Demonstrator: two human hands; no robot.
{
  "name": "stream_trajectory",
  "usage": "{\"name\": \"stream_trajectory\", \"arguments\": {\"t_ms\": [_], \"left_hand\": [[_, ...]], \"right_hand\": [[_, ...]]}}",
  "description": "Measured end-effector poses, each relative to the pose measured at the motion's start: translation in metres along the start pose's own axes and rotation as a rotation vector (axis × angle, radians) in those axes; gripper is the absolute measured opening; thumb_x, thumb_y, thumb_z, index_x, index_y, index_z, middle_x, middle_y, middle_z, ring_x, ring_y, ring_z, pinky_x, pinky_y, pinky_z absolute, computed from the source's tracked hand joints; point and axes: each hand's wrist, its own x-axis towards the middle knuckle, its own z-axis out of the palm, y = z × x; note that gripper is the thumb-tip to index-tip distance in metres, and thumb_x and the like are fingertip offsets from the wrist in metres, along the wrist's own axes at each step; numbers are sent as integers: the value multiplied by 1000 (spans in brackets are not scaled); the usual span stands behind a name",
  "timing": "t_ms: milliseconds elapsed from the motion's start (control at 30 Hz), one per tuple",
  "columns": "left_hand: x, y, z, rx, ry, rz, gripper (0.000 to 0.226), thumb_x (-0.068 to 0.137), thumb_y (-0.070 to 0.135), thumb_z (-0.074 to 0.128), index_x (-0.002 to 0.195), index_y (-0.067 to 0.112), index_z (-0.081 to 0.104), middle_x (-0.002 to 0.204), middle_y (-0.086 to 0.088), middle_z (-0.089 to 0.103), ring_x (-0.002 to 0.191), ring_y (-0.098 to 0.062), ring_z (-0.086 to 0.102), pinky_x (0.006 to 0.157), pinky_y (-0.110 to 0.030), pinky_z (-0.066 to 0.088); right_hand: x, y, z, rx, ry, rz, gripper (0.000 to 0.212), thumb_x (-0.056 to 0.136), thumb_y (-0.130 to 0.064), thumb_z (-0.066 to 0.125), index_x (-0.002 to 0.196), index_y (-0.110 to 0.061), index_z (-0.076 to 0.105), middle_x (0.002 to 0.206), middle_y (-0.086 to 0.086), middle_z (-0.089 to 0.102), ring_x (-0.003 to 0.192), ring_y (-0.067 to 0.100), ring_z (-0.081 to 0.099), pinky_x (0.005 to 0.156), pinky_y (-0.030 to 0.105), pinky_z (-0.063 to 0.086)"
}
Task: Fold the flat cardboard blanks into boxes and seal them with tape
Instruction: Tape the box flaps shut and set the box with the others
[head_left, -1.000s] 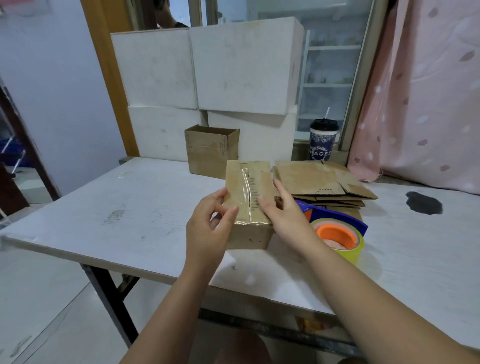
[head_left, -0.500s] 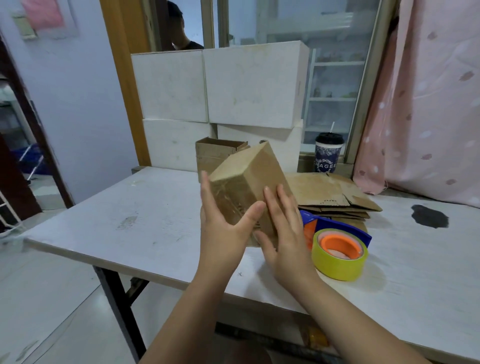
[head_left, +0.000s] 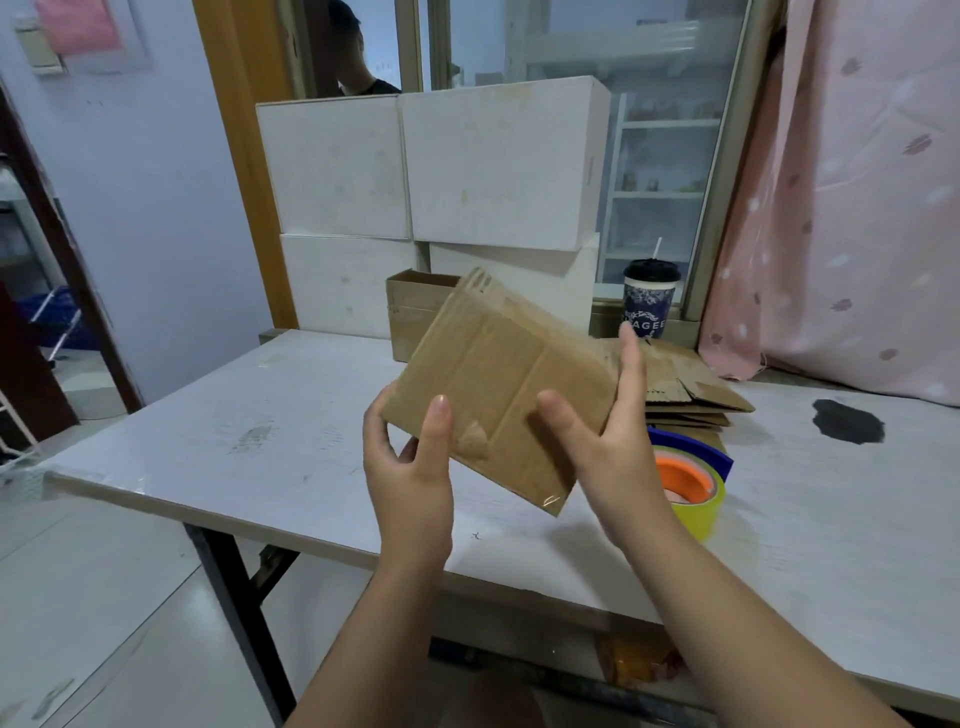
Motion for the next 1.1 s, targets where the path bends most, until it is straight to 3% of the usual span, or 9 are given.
{"name": "stream_trajectory", "arguments": {"t_ms": [100,200,367,467,567,700,900,1000,1100], "left_hand": [[5,-7,-4,-247,-20,-144,44,77,49,64,118,36,56,117,11,65,105,-11,64,79,-31,55],[8,-15,-11,-349,-91,-234,44,80,40,66,121,29,56,120,4,65,108,-16,64,83,-32,54],[13,-24,-30,-30,-109,-253,33,86,27,60,119,21,59,112,2,68,110,-19,61,95,-34,46],[18,-18,-40,159,-97,-253,61,83,65,50,128,24,54,126,4,58,121,-16,51,105,-37,38],[25,-11,-43,384,-68,-303,88,70,82,23,139,31,43,130,10,48,127,-16,42,103,-33,30],[38,3,-48,395,-234,-261,72,67,83,15,116,50,54,120,16,57,120,-12,48,100,-30,35],[63,11,-55,101,-348,-479,69,86,64,31,107,9,69,109,-8,70,104,-17,65,87,-28,52],[73,17,-57,178,-441,-473,38,101,28,39,104,14,74,104,-3,71,99,-13,66,89,-29,48],[81,29,-57,419,-816,-410,31,91,43,51,113,32,69,130,11,58,116,-6,56,91,-25,50]], "right_hand": [[9,-2,-7,215,20,97,99,66,-38,76,141,-52,13,143,-8,37,131,3,43,105,31,40],[13,-1,-9,135,23,191,63,71,-38,80,123,-39,45,136,0,47,122,17,54,91,35,49],[14,6,-17,-292,-151,-23,47,79,-28,76,122,-29,56,133,-10,41,116,-10,44,102,18,38],[6,13,-14,-583,-385,-145,44,80,-27,74,122,-21,61,139,-9,34,127,-2,34,110,21,30],[2,26,-9,-864,-570,-135,49,83,-47,66,125,-22,61,147,-13,13,137,11,15,113,25,17],[7,25,-9,-874,-651,-45,42,86,-52,61,122,-31,58,137,-16,11,132,14,22,110,30,26],[16,18,-8,-964,-708,-89,42,83,-52,65,120,-43,48,133,-9,15,90,15,52,88,31,45],[16,19,-6,-978,-632,-137,64,74,-52,74,121,-48,30,128,-10,14,87,20,59,80,34,52],[17,22,-9,-910,-499,-117,79,65,-47,83,120,-37,27,127,-12,14,90,19,55,77,31,50]]}}
